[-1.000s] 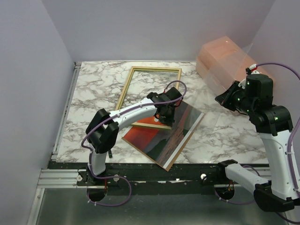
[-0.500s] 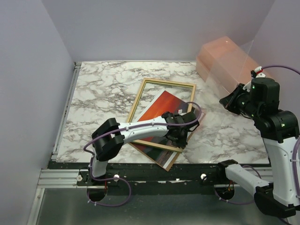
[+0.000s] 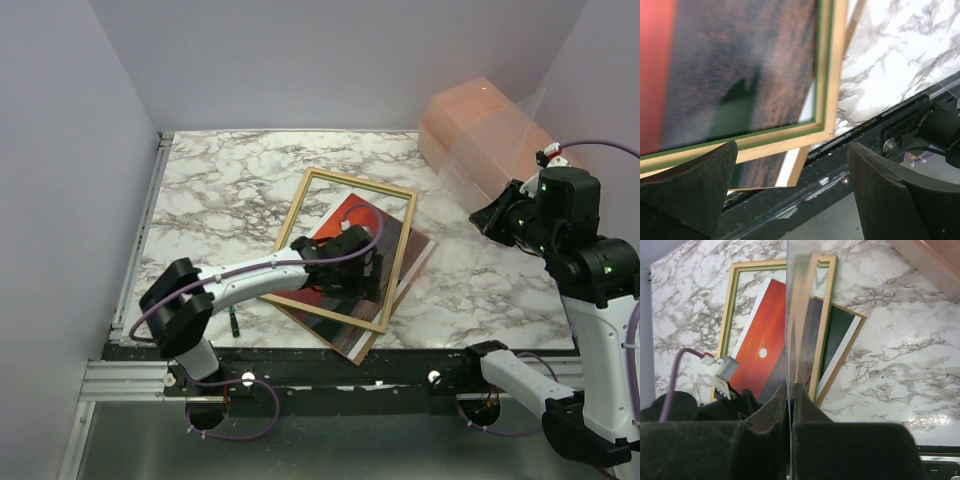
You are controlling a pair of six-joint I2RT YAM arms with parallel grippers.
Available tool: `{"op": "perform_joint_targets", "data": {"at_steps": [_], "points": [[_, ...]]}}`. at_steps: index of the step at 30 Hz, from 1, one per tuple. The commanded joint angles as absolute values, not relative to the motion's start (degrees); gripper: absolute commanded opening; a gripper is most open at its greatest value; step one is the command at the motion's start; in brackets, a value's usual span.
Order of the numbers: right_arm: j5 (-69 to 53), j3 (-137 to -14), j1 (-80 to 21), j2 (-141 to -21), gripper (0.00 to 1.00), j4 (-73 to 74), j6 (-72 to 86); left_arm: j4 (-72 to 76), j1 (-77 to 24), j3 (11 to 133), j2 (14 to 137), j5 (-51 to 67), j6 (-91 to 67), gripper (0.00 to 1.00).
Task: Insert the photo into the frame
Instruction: Move the photo frame to the center of the board.
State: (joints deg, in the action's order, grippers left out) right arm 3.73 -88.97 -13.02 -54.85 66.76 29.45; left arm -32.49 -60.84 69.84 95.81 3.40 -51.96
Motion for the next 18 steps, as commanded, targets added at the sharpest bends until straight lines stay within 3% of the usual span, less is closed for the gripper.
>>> {"op": "perform_joint_targets", "data": {"at_steps": [1,9,18], "points": [[-0.39,-86.87,-13.01,-54.64,0.00,64.58,28.64,-23.28,-53.82,59.37,86.01,6.84,-47.98,0.93],[-6.34,-80.71,-13.00,-54.35,0.01,61.41,29.50,-25.60,-38.98,47.06,75.95,3.27,-42.54,0.93],[-11.97,-76.46,-13.05,-54.32,0.01,59.54,31.26,-35.05,-27.40,48.67,79.19,-10.46,-39.75,0.91]]}}
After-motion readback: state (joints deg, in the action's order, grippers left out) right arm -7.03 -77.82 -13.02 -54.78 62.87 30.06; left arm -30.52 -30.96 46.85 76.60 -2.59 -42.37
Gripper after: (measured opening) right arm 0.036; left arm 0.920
